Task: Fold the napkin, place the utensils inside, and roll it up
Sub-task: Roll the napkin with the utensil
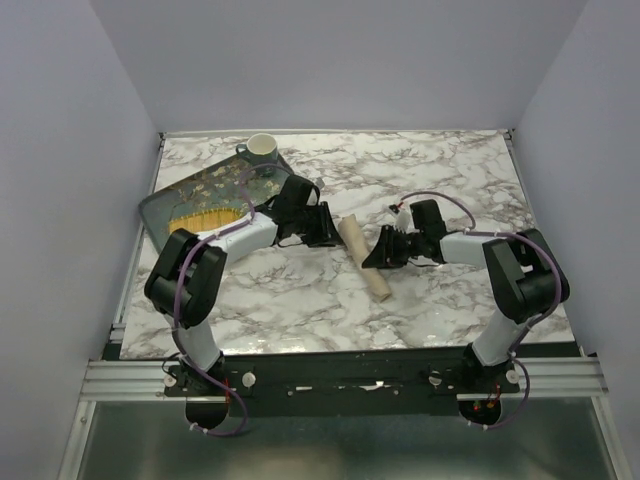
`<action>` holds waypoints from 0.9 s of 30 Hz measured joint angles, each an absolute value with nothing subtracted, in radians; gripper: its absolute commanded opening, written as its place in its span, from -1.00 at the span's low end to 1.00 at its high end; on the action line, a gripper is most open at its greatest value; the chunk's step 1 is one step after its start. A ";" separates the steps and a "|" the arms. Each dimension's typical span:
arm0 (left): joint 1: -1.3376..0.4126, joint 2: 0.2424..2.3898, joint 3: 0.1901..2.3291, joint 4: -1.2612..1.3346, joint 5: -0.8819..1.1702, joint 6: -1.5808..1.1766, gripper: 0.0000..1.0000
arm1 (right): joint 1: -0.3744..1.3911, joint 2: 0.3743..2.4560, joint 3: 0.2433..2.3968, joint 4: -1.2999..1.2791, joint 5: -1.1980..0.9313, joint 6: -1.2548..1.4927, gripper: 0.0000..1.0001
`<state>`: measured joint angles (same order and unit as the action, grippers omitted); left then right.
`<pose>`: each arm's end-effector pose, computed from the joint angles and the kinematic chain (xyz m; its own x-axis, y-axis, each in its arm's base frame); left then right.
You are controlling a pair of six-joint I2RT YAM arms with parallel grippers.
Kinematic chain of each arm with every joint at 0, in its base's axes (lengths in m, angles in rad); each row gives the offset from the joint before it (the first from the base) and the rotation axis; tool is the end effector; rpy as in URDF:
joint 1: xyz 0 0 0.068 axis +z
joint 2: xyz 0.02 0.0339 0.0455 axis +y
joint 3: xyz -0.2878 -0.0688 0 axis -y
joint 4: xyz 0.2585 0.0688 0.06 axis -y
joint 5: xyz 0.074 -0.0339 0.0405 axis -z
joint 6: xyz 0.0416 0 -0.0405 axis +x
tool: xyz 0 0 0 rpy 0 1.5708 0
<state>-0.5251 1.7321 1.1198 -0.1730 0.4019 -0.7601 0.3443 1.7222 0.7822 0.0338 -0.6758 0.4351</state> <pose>0.3307 -0.2104 0.2187 -0.9262 -0.1962 -0.3220 0.0863 0.7209 -0.6877 0.3018 0.1359 0.1408 -0.9360 0.0137 -0.3517 -0.2558 0.6599 0.7065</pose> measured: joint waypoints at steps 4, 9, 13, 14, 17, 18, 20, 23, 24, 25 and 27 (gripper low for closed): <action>-0.555 1.797 1.120 -0.169 0.401 -0.760 -0.31 | 0.305 1.744 0.764 0.078 -0.745 0.454 -0.39; -0.566 1.845 1.121 -0.163 0.393 -0.764 -0.32 | 0.270 1.758 0.751 0.096 -0.786 0.471 -0.35; -0.571 1.879 1.130 -0.159 0.384 -0.768 -0.34 | 0.249 1.773 0.748 0.102 -0.812 0.479 -0.28; -0.572 1.887 1.135 -0.158 0.382 -0.770 -0.35 | 0.245 1.775 0.746 0.104 -0.814 0.481 -0.27; -0.580 1.913 1.155 -0.157 0.374 -0.774 -0.35 | 0.235 1.775 0.741 0.105 -0.817 0.489 -0.21; -0.583 1.919 1.163 -0.157 0.374 -0.775 -0.36 | 0.231 1.775 0.739 0.104 -0.817 0.490 -0.16; -0.587 1.929 1.175 -0.155 0.374 -0.776 -0.36 | 0.226 1.775 0.739 0.102 -0.820 0.491 -0.08; -0.591 1.935 1.185 -0.151 0.371 -0.776 -0.37 | 0.222 1.772 0.741 0.088 -0.821 0.487 0.02; -0.591 1.935 1.186 -0.150 0.371 -0.776 -0.37 | 0.222 1.767 0.743 0.075 -0.820 0.484 0.05; -0.591 1.935 1.186 -0.150 0.369 -0.776 -0.37 | 0.221 1.754 0.750 0.049 -0.813 0.473 0.06; -0.591 1.935 1.186 -0.151 0.368 -0.776 -0.37 | 0.221 1.731 0.765 -0.004 -0.785 0.453 0.10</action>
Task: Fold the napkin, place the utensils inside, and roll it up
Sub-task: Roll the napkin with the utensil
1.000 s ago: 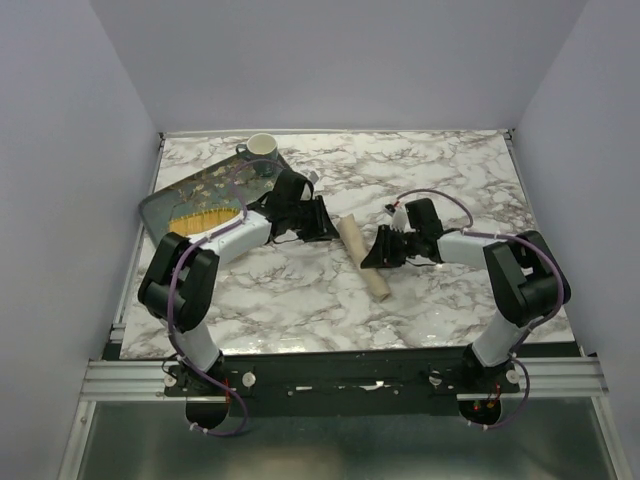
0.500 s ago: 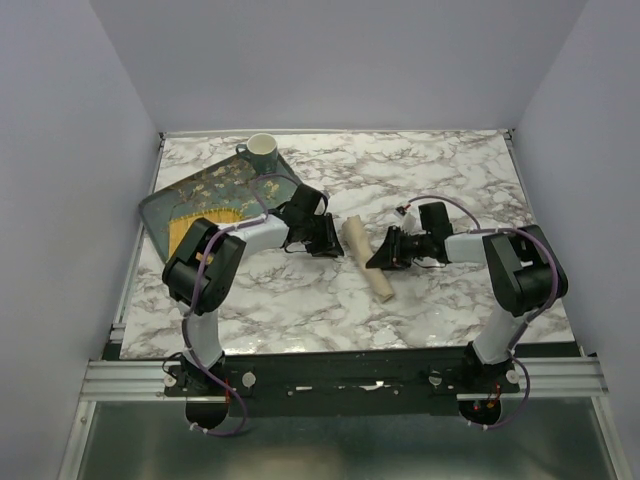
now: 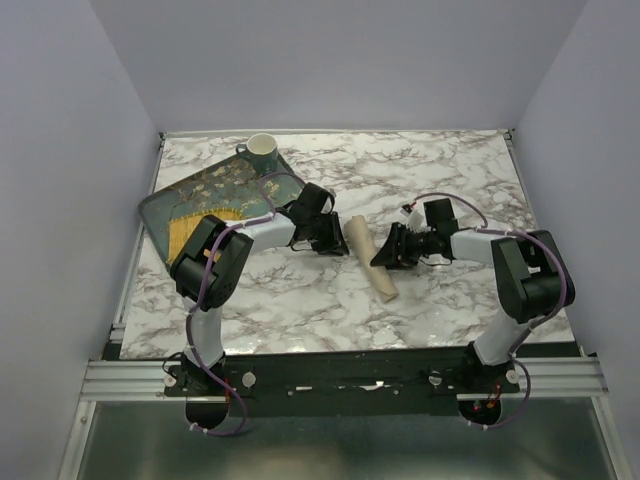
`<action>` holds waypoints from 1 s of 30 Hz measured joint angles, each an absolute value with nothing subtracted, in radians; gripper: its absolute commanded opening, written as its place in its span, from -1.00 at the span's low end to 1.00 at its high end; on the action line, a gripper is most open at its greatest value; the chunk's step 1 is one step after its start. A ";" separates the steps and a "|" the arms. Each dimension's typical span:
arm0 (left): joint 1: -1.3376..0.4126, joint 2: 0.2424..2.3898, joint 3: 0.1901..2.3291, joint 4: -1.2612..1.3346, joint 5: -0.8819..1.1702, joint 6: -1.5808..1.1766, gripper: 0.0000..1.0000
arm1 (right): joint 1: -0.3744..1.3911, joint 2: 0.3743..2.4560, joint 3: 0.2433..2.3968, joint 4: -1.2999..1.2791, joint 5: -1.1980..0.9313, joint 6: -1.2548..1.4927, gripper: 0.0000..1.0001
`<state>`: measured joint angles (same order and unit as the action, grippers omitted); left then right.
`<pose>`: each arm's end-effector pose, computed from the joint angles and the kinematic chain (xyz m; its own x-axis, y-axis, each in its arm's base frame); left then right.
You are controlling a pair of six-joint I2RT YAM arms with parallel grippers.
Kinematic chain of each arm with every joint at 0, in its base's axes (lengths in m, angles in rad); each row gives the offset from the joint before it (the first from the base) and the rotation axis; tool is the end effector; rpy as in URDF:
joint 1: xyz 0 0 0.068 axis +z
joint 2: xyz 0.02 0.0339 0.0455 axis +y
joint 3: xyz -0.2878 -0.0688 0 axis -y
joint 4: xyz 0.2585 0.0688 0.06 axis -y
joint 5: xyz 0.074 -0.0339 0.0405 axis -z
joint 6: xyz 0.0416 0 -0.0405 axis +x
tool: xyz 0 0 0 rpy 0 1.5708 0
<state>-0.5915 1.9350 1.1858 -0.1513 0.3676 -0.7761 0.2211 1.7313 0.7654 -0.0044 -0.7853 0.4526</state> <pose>0.3426 -0.2481 0.1619 -0.9586 -0.1436 -0.2461 0.0479 0.7701 -0.6361 0.3065 0.0990 0.1338 -0.9622 0.1007 -0.2531 -0.1380 0.6208 0.7717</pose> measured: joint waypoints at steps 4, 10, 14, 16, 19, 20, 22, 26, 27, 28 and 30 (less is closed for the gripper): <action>-0.591 1.932 1.182 -0.151 0.364 -0.776 -0.37 | 0.221 1.689 0.803 -0.104 -0.731 0.412 0.20; -0.581 1.872 1.139 -0.155 0.356 -0.774 -0.37 | 0.270 1.594 0.895 -0.244 -0.589 0.340 0.37; -0.570 1.825 1.118 -0.160 0.355 -0.770 -0.38 | 0.382 1.579 0.995 -0.325 -0.403 0.287 0.46; -0.563 1.799 1.102 -0.159 0.353 -0.769 -0.37 | 0.442 1.579 1.037 -0.360 -0.321 0.270 0.52; -0.554 1.764 1.074 -0.160 0.352 -0.767 -0.37 | 0.539 1.613 1.124 -0.429 -0.136 0.249 0.58; -0.551 1.753 1.066 -0.160 0.352 -0.767 -0.37 | 0.566 1.634 1.158 -0.445 -0.089 0.244 0.60; -0.543 1.729 1.045 -0.159 0.352 -0.767 -0.37 | 0.616 1.673 1.206 -0.472 0.004 0.234 0.62; -0.533 1.699 1.011 -0.160 0.351 -0.765 -0.38 | 0.698 1.761 1.271 -0.534 0.181 0.222 0.66; -0.531 1.693 1.004 -0.160 0.351 -0.764 -0.38 | 0.714 1.783 1.283 -0.546 0.214 0.218 0.66; -0.530 1.687 0.997 -0.160 0.351 -0.763 -0.38 | 0.722 1.795 1.290 -0.554 0.233 0.216 0.66; -0.525 1.678 0.986 -0.160 0.351 -0.763 -0.38 | 0.739 1.831 1.305 -0.576 0.286 0.211 0.65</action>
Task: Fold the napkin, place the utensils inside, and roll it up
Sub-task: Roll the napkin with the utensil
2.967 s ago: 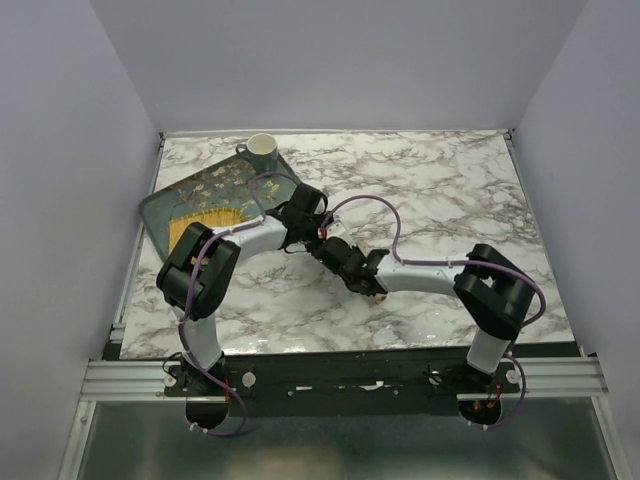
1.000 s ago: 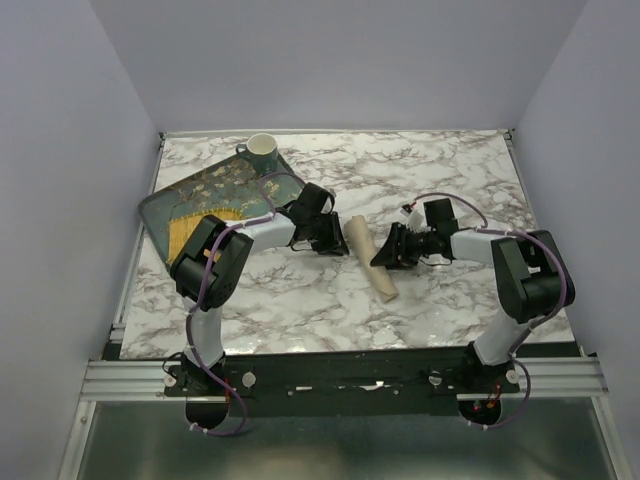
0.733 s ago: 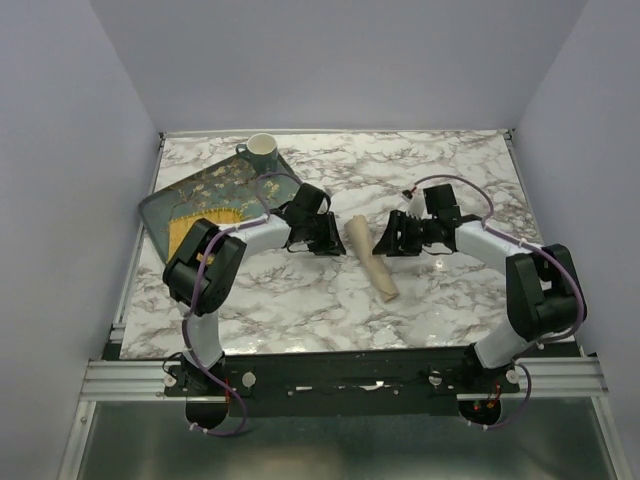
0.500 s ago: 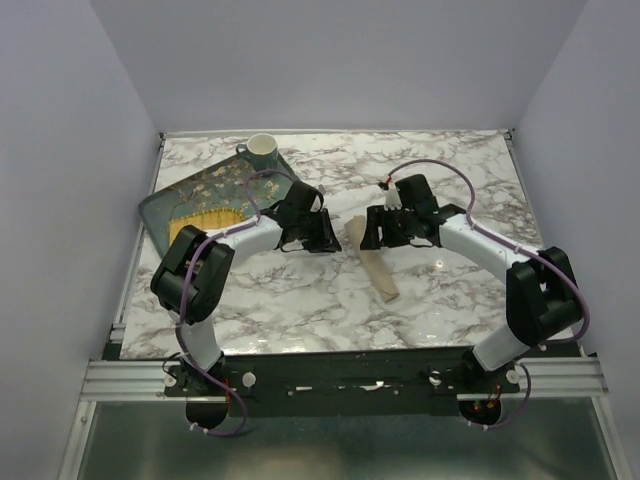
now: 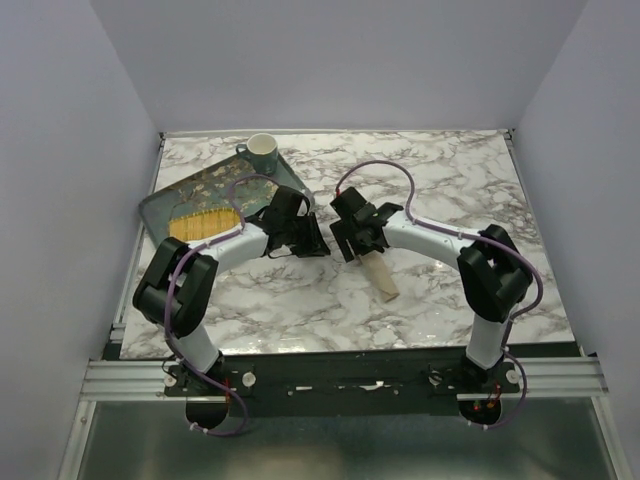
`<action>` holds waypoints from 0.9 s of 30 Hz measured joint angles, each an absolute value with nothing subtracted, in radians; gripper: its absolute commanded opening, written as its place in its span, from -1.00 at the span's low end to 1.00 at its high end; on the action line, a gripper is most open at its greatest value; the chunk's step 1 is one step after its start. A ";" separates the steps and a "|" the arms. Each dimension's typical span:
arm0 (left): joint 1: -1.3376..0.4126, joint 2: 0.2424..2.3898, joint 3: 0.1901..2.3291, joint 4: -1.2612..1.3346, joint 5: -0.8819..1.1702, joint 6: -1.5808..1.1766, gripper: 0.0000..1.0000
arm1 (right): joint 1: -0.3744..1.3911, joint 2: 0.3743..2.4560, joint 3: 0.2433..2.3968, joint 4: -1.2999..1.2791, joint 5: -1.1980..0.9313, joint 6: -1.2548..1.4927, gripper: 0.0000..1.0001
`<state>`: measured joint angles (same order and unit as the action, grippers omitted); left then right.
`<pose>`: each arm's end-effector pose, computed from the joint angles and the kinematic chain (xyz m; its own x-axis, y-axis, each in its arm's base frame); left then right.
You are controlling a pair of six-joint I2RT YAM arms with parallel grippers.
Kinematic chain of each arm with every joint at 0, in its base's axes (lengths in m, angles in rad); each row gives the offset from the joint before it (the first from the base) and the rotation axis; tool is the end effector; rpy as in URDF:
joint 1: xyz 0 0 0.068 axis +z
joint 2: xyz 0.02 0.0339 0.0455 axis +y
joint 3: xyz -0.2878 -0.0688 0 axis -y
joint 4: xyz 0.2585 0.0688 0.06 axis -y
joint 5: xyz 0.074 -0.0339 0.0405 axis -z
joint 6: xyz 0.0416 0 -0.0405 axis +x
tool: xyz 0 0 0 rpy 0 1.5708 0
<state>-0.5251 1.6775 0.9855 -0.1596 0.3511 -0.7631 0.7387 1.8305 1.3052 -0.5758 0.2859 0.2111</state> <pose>0.3065 -0.1941 0.1959 -0.9313 -0.2105 -0.2973 0.0319 0.7658 -0.6423 0.3030 0.2601 0.2124 -0.7602 -0.4204 -0.4953 -0.4012 0.9034 -0.1511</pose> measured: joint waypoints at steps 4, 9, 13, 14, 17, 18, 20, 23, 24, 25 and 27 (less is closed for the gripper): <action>-0.513 1.661 0.966 -0.158 0.348 -0.763 -0.38 | 0.756 1.870 1.312 -0.589 0.350 0.208 0.62; -0.489 1.625 0.936 -0.158 0.347 -0.763 -0.39 | 0.759 1.902 1.326 -0.595 0.393 0.206 0.57; -0.472 1.610 0.926 -0.157 0.345 -0.763 -0.39 | 0.759 1.932 1.341 -0.594 0.407 0.196 0.44; -0.472 1.608 0.925 -0.157 0.345 -0.763 -0.39 | 0.759 1.937 1.341 -0.594 0.407 0.192 0.41; -0.472 1.606 0.923 -0.157 0.345 -0.763 -0.39 | 0.759 1.942 1.341 -0.593 0.407 0.184 0.27; -0.472 1.606 0.923 -0.157 0.345 -0.763 -0.39 | 0.759 1.942 1.341 -0.593 0.407 0.182 0.22; -0.471 1.606 0.923 -0.156 0.345 -0.763 -0.39 | 0.757 1.942 1.341 -0.591 0.406 0.180 0.20; -0.470 1.606 0.917 -0.150 0.346 -0.763 -0.39 | 0.746 1.942 1.341 -0.586 0.398 0.177 0.12; -0.470 1.606 0.916 -0.150 0.346 -0.763 -0.39 | 0.743 1.942 1.340 -0.583 0.393 0.177 0.10; -0.470 1.606 0.915 -0.148 0.348 -0.763 -0.39 | 0.736 1.941 1.336 -0.576 0.381 0.174 0.10; -0.470 1.606 0.913 -0.142 0.352 -0.764 -0.39 | 0.719 1.937 1.322 -0.558 0.349 0.171 0.04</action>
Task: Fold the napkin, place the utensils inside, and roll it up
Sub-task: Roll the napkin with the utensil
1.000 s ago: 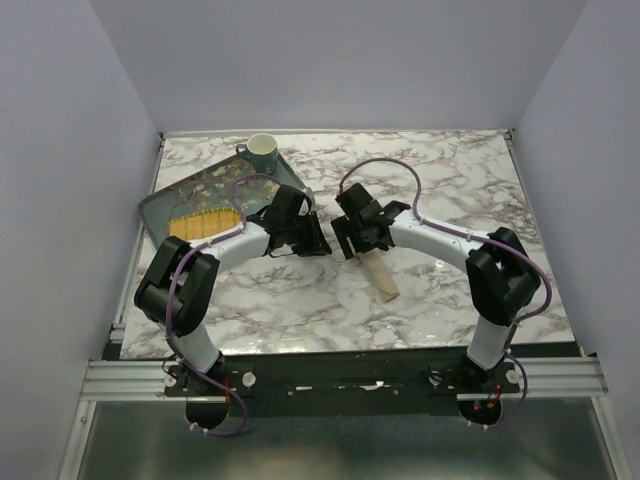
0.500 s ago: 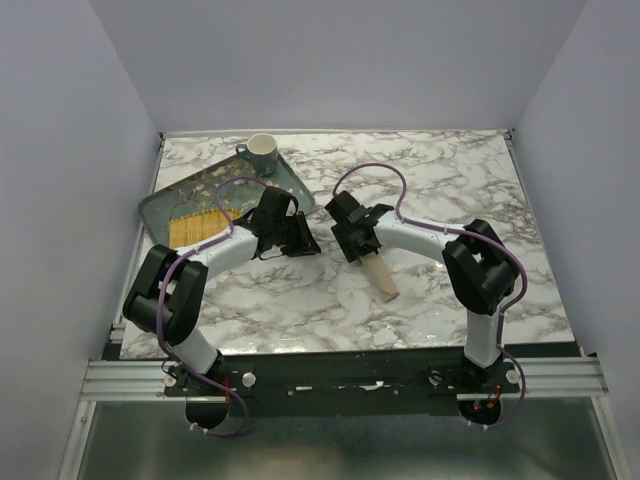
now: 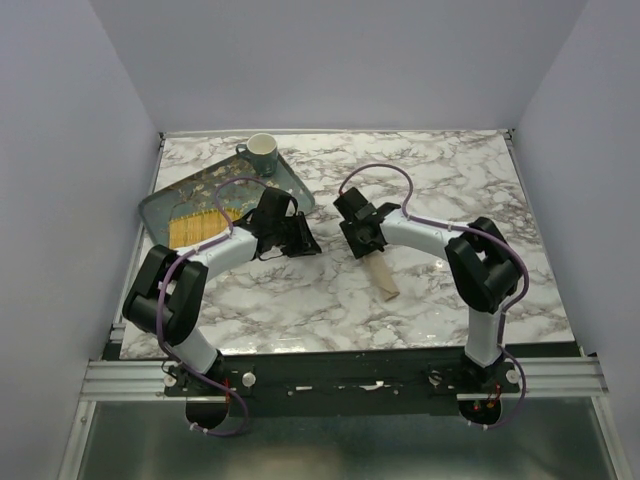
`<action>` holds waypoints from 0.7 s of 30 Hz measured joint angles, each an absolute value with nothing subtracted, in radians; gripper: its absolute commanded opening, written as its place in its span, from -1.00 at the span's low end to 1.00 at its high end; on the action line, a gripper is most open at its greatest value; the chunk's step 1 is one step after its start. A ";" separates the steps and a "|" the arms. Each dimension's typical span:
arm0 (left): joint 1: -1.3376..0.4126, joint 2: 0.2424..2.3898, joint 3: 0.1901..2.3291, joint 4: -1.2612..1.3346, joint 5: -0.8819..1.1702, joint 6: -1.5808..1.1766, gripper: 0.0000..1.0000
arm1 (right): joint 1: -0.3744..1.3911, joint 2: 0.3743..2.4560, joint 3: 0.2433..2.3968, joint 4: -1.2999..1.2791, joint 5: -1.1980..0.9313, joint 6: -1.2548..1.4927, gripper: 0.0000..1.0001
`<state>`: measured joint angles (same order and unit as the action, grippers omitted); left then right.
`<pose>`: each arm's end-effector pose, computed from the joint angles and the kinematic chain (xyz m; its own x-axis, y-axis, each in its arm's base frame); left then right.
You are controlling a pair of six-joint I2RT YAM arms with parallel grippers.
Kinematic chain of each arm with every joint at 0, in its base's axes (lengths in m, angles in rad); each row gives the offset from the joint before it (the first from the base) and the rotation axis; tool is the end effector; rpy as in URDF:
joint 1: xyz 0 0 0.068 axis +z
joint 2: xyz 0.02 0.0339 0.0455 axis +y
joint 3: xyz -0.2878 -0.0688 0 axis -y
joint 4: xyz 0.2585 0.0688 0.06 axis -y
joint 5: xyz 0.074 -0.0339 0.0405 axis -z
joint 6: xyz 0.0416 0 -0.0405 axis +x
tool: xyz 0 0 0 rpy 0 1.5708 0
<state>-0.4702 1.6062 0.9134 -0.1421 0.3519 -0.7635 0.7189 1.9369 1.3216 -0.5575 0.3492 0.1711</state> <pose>0.2995 -0.1683 0.1984 -0.9141 -0.2636 -0.3083 -0.0007 0.7610 -0.6487 0.3199 0.2610 0.1778 -0.7720 -0.4630 -0.4356 -0.3933 0.8862 -0.2448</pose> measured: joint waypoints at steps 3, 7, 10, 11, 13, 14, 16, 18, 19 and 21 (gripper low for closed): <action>-0.467 1.608 0.912 -0.125 0.364 -0.768 -0.39 | 0.682 1.911 1.282 -0.513 0.274 0.164 0.02; -0.466 1.637 0.915 -0.091 0.394 -0.787 -0.39 | 0.588 1.868 1.224 -0.459 0.120 0.155 0.01; -0.467 1.686 0.928 -0.073 0.413 -0.804 -0.39 | 0.508 1.847 1.176 -0.405 -0.017 0.152 0.01; -0.467 1.703 0.936 -0.072 0.418 -0.810 -0.39 | 0.486 1.838 1.163 -0.392 -0.076 0.148 0.01; -0.471 1.728 0.955 -0.068 0.424 -0.821 -0.39 | 0.453 1.833 1.151 -0.381 -0.139 0.143 0.00; -0.476 1.743 0.968 -0.064 0.429 -0.828 -0.39 | 0.428 1.833 1.146 -0.373 -0.195 0.138 0.00; -0.487 1.769 0.993 -0.049 0.437 -0.841 -0.40 | 0.381 1.833 1.133 -0.355 -0.295 0.128 -0.02; -0.500 1.795 1.018 -0.035 0.445 -0.858 -0.39 | 0.348 1.840 1.127 -0.344 -0.385 0.120 -0.02; -0.503 1.803 1.027 -0.033 0.447 -0.862 -0.39 | 0.324 1.850 1.125 -0.336 -0.440 0.115 -0.02; -0.515 1.830 1.052 -0.024 0.452 -0.876 -0.39 | 0.298 1.863 1.125 -0.328 -0.501 0.111 0.00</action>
